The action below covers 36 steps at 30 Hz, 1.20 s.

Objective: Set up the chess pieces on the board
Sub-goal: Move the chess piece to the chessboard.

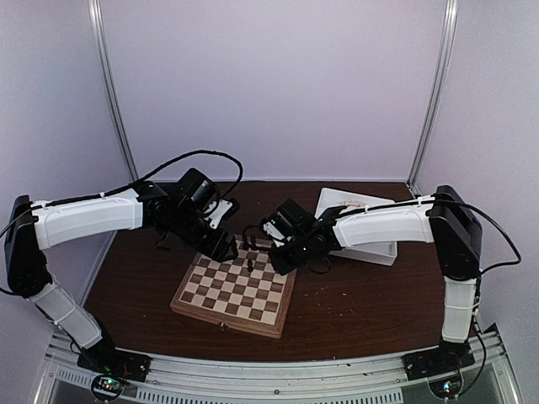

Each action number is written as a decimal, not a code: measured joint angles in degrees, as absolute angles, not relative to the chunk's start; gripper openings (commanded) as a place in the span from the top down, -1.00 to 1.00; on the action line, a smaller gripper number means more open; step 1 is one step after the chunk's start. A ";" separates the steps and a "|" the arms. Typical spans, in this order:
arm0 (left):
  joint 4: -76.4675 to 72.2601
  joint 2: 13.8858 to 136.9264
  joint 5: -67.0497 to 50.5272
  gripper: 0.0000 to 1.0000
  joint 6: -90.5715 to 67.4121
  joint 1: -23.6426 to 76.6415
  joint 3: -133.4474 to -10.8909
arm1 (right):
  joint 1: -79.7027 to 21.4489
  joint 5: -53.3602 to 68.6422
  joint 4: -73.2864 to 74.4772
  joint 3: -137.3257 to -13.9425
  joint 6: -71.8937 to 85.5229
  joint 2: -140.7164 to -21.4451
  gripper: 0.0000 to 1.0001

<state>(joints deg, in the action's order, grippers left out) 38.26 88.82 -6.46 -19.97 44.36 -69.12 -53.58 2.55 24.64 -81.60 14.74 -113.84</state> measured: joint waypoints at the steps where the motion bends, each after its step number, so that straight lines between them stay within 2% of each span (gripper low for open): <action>1: 38.26 88.82 -6.46 -0.25 -19.97 44.36 -69.12 | -53.58 2.50 24.91 -81.76 14.74 -113.93 0.60; 6: 38.26 88.82 -6.46 -0.25 -19.97 44.36 -69.12 | -53.56 2.48 25.15 -82.28 14.66 -114.06 0.79; 36: 38.26 89.47 -6.68 -0.25 -19.97 44.38 -69.12 | -47.24 1.50 24.64 -81.36 14.41 -113.14 0.79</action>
<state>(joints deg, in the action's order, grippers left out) 38.26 89.47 -6.68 -19.97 44.38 -69.12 -47.24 1.50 24.64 -81.36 14.41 -113.14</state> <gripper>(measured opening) 0.625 0.119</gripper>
